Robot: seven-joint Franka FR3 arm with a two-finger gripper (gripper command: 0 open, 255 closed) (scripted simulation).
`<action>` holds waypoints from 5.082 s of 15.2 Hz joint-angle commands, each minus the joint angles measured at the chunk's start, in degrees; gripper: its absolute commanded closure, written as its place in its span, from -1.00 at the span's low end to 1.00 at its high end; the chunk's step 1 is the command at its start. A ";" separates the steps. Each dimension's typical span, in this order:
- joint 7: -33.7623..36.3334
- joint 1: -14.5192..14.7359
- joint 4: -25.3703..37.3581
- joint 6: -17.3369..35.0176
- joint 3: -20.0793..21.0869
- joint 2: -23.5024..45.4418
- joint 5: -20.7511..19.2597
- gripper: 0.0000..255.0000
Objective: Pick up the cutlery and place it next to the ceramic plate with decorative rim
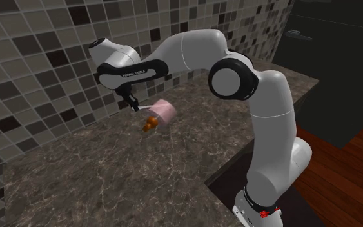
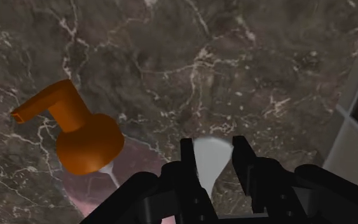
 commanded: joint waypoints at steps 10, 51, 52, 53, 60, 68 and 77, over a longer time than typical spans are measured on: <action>-10.78 -13.66 -22.80 10.49 -0.89 -16.90 6.16 1.00; -68.12 -43.51 -37.66 29.52 -29.09 -27.54 12.20 1.00; -69.48 -44.15 -36.62 29.61 -29.68 -26.67 12.41 1.00; -70.83 -44.79 -35.52 29.66 -30.24 -25.76 12.65 1.00; -80.15 -49.47 -25.80 29.10 -33.45 -18.15 15.02 1.00; -82.89 -51.42 -23.50 32.38 -34.40 -13.03 15.82 1.00; -81.82 -51.43 -26.20 38.09 -34.59 -9.96 15.23 1.00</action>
